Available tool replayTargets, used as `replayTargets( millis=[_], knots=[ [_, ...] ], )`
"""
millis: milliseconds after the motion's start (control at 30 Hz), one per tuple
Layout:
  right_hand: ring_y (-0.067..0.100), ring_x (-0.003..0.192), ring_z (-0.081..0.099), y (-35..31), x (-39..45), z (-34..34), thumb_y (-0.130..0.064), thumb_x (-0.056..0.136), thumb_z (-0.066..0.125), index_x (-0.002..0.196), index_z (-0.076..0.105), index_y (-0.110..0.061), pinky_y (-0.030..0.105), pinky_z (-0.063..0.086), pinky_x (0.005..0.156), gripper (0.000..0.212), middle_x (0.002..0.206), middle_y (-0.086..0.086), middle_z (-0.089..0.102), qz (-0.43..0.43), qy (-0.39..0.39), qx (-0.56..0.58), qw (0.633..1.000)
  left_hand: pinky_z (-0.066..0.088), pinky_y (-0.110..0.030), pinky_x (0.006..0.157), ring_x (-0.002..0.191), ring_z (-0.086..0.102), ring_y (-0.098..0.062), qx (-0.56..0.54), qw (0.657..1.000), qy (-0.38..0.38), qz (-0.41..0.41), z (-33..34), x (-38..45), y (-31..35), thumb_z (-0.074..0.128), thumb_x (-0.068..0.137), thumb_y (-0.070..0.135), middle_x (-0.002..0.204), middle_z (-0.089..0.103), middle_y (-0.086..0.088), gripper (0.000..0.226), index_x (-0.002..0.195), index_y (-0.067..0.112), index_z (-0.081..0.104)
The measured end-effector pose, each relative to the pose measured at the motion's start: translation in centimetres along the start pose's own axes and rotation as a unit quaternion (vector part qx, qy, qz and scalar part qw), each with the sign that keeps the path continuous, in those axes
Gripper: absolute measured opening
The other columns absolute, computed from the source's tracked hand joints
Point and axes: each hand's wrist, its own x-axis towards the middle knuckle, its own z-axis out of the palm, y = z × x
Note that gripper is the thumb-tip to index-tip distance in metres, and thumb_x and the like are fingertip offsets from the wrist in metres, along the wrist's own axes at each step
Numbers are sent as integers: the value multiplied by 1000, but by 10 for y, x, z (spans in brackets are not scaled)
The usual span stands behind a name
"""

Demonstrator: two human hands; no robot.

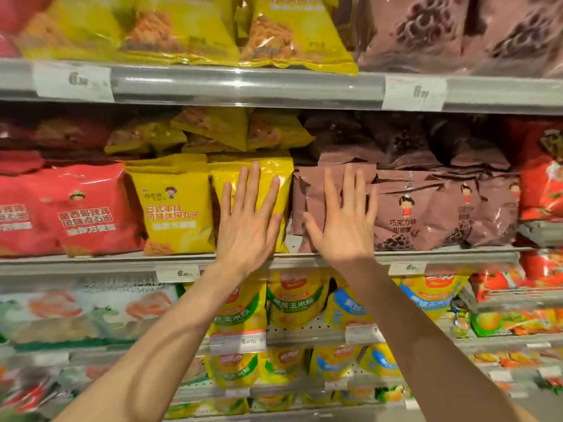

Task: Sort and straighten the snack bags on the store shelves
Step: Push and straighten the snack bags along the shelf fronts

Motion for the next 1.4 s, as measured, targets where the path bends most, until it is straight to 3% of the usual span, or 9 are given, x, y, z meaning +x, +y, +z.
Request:
replayTargets(
  millis=[233,400,567,733,833,967,1400],
  knots=[
    [36,158,1,2,4,5,-63,99,29,165,6,-25,65,2,123,80,171,19,1,-10,-13,-32,999,0,-54,127,159,-5,-32,-2,1000,-11,-5,11,7,13,30,108,45,172,-3,-13,65,164,22,9],
    [32,159,-7,9,3,0,-63,99,26,164,1,-25,63,-4,124,80,171,16,-5,-20,-32,6,999,3,-51,128,159,-6,-24,-106,994,-25,26,-4,3,-2,29,110,33,172,2,-8,58,164,17,16],
    [30,159,4,1,-1,-1,-56,100,37,163,19,-16,63,2,124,77,171,14,8,-6,20,62,998,13,-52,128,159,12,-28,-106,993,40,-18,-25,-22,-26,46,107,23,169,22,-11,52,157,13,37],
    [35,158,11,-40,-16,6,-46,100,55,158,35,-10,59,12,125,71,169,20,16,-87,79,102,988,23,-60,120,152,27,-39,-19,988,127,-86,-38,-53,-78,53,102,27,164,30,-20,49,148,11,50],
    [35,159,1,-73,-15,16,-48,100,55,161,28,-16,59,10,125,74,171,19,5,-104,36,93,990,14,-57,125,158,10,-35,-19,990,83,-115,-39,-59,-107,48,103,36,170,14,-18,56,155,16,40],
    [33,158,-7,-101,-12,29,-53,102,47,164,14,-19,59,12,125,78,171,17,-3,-88,5,63,994,10,-54,127,159,-6,-30,-9,997,18,-80,-28,-61,-132,41,106,44,172,-1,-14,66,163,19,20],
    [28,158,-16,-105,-16,29,-58,103,30,165,0,-23,55,2,127,76,171,12,-15,-66,-35,35,997,11,-58,125,159,-3,-31,20,999,4,-51,-16,-57,-135,34,106,52,172,0,-13,68,164,23,14]
  ],
)
